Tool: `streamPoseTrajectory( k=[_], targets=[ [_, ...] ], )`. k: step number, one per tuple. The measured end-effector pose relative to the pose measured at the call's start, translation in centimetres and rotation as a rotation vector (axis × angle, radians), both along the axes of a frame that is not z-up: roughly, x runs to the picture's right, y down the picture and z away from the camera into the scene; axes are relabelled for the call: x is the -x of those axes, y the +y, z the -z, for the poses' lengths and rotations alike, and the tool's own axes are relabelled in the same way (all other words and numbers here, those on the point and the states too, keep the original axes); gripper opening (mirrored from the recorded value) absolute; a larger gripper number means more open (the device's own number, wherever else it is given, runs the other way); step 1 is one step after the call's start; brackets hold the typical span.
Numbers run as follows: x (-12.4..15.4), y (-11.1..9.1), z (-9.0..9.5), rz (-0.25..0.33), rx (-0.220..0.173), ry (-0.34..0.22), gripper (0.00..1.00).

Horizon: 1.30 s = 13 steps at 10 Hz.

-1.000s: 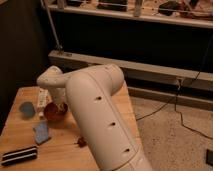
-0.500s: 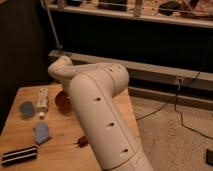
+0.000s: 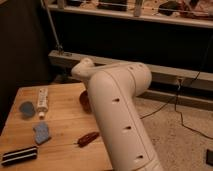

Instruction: Drag the ceramic bowl in a circle

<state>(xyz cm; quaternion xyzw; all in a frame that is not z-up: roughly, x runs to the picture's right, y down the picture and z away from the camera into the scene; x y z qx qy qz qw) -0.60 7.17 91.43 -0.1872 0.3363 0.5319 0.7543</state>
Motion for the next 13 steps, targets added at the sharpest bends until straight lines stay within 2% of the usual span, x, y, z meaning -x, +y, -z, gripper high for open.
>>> streamPoseTrajectory(
  k=[2, 3, 4, 5, 6, 8, 10, 11, 13],
  targets=[
    [-2.2, 2.8, 2.4, 0.007, 0.059, 0.010, 0.00],
    [-1.8, 4.9, 3.7, 0.046, 0.108, -0.023, 0.00],
    [-1.0, 6.6, 4.7, 0.080, 0.151, -0.053, 0.00],
    [0.9, 9.0, 5.9, 0.129, 0.204, -0.111, 0.00],
    [2.0, 10.8, 6.5, 0.159, 0.242, -0.144, 0.00],
    [6.2, 14.3, 7.6, 0.210, 0.311, -0.235, 0.00],
    [12.0, 14.7, 7.9, 0.260, 0.318, -0.358, 0.00],
    [16.3, 14.2, 8.1, 0.300, 0.306, -0.450, 0.00],
    [21.9, 12.3, 8.3, 0.364, 0.265, -0.567, 0.00]
  ],
)
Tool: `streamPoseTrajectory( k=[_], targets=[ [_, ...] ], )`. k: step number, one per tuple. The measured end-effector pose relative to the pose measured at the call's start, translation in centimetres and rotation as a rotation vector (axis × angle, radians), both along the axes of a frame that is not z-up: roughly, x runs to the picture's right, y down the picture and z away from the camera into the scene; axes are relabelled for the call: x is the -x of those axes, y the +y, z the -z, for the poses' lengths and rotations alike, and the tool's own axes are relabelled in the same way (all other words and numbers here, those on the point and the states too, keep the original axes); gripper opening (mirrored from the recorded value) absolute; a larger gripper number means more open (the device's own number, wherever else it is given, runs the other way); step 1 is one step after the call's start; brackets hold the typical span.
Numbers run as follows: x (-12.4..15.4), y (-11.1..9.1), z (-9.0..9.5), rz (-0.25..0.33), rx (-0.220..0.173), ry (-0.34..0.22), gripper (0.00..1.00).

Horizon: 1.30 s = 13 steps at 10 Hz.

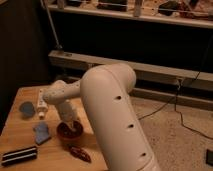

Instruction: Drag the ceramic bowl in a circle

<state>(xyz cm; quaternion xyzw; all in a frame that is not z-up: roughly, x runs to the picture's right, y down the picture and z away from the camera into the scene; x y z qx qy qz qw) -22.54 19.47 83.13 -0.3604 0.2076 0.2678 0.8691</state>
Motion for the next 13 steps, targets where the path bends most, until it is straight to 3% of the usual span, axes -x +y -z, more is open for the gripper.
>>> streamPoseTrajectory(
  k=[1, 3, 5, 8, 11, 13],
  targets=[
    [3.3, -1.3, -0.2, 0.021, -0.029, -0.066, 0.00],
    [5.2, -3.3, -1.7, 0.042, -0.078, -0.091, 0.00],
    [5.3, -5.4, -3.5, 0.039, -0.130, -0.073, 0.00],
    [3.4, -9.1, -5.6, -0.005, -0.204, -0.008, 0.00],
    [0.3, -13.6, -7.1, -0.123, -0.275, 0.075, 0.00],
    [-3.9, -16.9, -7.9, -0.248, -0.312, 0.150, 0.00]
  ],
)
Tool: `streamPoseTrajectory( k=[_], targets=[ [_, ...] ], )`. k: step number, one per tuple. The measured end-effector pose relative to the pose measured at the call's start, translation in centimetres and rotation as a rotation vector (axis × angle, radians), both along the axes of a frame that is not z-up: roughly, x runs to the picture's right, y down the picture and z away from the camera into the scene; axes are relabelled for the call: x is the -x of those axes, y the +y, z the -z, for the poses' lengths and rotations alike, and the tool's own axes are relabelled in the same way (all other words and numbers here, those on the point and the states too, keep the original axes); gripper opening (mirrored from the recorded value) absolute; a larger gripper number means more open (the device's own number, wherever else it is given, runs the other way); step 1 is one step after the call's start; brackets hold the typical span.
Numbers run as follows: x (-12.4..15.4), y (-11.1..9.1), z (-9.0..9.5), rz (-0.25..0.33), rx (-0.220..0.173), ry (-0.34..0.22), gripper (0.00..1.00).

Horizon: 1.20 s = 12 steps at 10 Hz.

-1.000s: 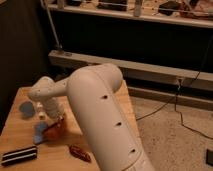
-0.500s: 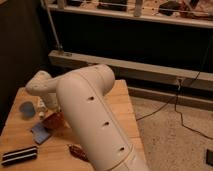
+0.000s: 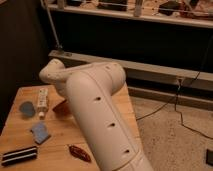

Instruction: Drag the ceramic bowl in a circle

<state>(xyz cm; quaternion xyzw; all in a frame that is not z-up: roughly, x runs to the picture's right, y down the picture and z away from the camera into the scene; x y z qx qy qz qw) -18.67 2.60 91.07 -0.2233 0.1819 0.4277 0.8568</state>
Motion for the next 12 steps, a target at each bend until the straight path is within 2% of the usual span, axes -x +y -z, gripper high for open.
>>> streamPoseTrajectory(
  k=[2, 3, 5, 6, 8, 9, 10, 12],
  targets=[
    [-5.0, -2.6, -1.0, -0.119, -0.035, 0.065, 0.00],
    [-7.5, -2.8, -1.5, -0.153, -0.041, 0.106, 0.00],
    [-12.3, -2.1, -1.9, -0.177, -0.037, 0.189, 0.00],
    [-14.9, -0.9, -1.7, -0.173, -0.021, 0.232, 0.00],
    [-18.0, 1.8, -0.3, -0.158, 0.022, 0.276, 0.00],
    [-18.6, 2.9, 0.5, -0.149, 0.037, 0.279, 0.00],
    [-18.9, 4.6, 2.2, -0.132, 0.057, 0.269, 0.00],
    [-18.2, 7.1, 4.6, -0.098, 0.089, 0.243, 0.00]
  ],
)
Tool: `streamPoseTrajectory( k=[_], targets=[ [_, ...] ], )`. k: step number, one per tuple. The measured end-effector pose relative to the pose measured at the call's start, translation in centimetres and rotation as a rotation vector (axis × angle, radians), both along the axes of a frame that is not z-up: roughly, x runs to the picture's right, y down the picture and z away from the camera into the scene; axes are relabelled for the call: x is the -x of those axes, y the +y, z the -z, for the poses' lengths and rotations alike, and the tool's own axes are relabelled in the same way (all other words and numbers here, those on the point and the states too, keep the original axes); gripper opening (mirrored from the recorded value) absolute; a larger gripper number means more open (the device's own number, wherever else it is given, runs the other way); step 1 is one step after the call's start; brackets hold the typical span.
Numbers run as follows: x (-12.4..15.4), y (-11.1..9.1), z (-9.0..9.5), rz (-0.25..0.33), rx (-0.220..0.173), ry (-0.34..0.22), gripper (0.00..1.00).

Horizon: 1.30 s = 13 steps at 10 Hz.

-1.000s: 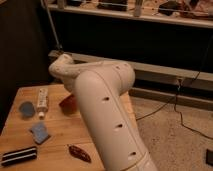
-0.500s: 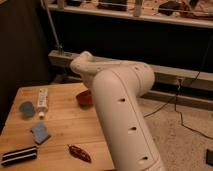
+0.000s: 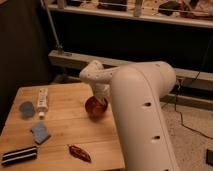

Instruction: Drag the ceramic bowl in a circle

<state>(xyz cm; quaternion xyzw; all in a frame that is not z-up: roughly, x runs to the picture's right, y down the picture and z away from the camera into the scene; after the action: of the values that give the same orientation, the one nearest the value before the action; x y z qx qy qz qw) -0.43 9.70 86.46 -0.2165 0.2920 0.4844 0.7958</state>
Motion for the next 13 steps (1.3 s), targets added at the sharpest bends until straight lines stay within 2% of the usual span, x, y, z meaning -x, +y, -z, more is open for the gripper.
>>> streamPoseTrajectory(
  k=[4, 7, 9, 10, 13],
  targets=[
    [2.5, 5.8, 5.0, 0.068, 0.110, -0.092, 0.00],
    [5.7, 8.9, 7.0, 0.125, 0.174, -0.171, 0.00],
    [9.7, 10.3, 7.0, 0.166, 0.199, -0.243, 0.00],
    [12.5, 10.5, 6.7, 0.193, 0.200, -0.296, 0.00],
    [21.8, 10.0, 5.2, 0.318, 0.178, -0.466, 0.00]
  ],
)
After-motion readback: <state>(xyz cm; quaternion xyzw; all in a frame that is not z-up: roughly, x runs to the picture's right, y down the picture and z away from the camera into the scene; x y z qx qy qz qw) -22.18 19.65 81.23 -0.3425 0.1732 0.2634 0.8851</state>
